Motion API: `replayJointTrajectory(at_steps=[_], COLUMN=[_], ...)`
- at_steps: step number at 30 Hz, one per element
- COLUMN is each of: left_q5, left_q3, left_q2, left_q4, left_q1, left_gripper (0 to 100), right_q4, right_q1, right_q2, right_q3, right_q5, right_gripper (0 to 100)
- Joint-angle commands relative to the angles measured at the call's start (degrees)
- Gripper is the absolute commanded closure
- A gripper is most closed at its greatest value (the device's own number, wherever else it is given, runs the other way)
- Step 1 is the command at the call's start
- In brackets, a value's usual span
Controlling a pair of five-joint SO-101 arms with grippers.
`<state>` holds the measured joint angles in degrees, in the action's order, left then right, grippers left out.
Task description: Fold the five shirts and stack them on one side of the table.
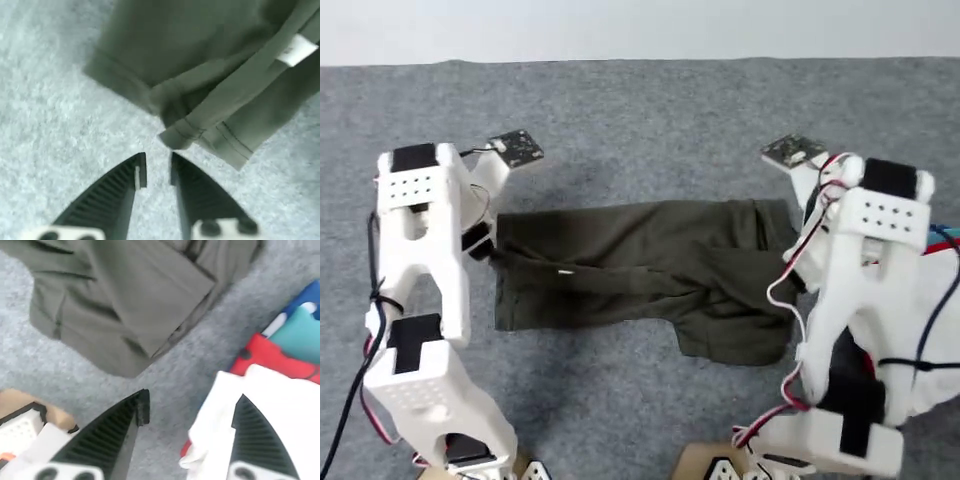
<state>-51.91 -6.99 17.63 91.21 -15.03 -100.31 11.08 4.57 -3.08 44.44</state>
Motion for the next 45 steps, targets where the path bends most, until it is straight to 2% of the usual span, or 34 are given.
replayJointTrajectory(at_steps=[1, 8, 11, 16, 20, 27, 30, 34, 38, 45], left_q5=[0.53, -0.18, -3.96, -3.08, 5.71, 30.24, 36.92, 39.38, 39.30, 39.21], left_q3=[-2.51, -3.65, -3.56, -3.82, -3.82, -3.30, -1.27, -1.36, -5.32, -22.99], left_q2=[-3.52, -3.52, -3.52, -3.52, -3.52, -2.81, -1.23, 5.10, 12.75, 26.64], left_q4=[0.79, 5.98, 9.23, 6.42, 0.18, -12.22, -19.25, -21.98, -18.46, -13.36], left_q1=[-2.02, -2.20, -3.60, -4.57, -0.79, 8.00, 9.67, 10.11, 9.32, 5.80], left_gripper=[84, 84, 85, 92, 96, 98, 98, 98, 98, 98], right_q4=[-2.15, -2.07, -2.07, -2.07, -2.07, -2.07, -2.07, -2.15, -2.15, -2.07], right_q1=[-0.31, -0.22, -0.22, -0.40, -0.66, -0.66, -0.57, -0.22, -0.48, -0.66], right_q2=[5.41, 8.84, 10.07, 10.59, 10.59, 10.33, 10.59, 10.68, 10.59, 10.24], right_q3=[-3.16, -9.23, -9.58, -9.67, -9.67, -9.67, -9.67, -9.67, -9.67, -9.58], right_q5=[-0.62, -0.62, -0.62, -0.79, -3.43, -3.60, -3.60, -3.60, -3.52, -3.52], right_gripper=[72.3, 72.3, 72.3, 72.3, 72.3, 72.4, 72.4, 72.4, 72.4, 72.4])
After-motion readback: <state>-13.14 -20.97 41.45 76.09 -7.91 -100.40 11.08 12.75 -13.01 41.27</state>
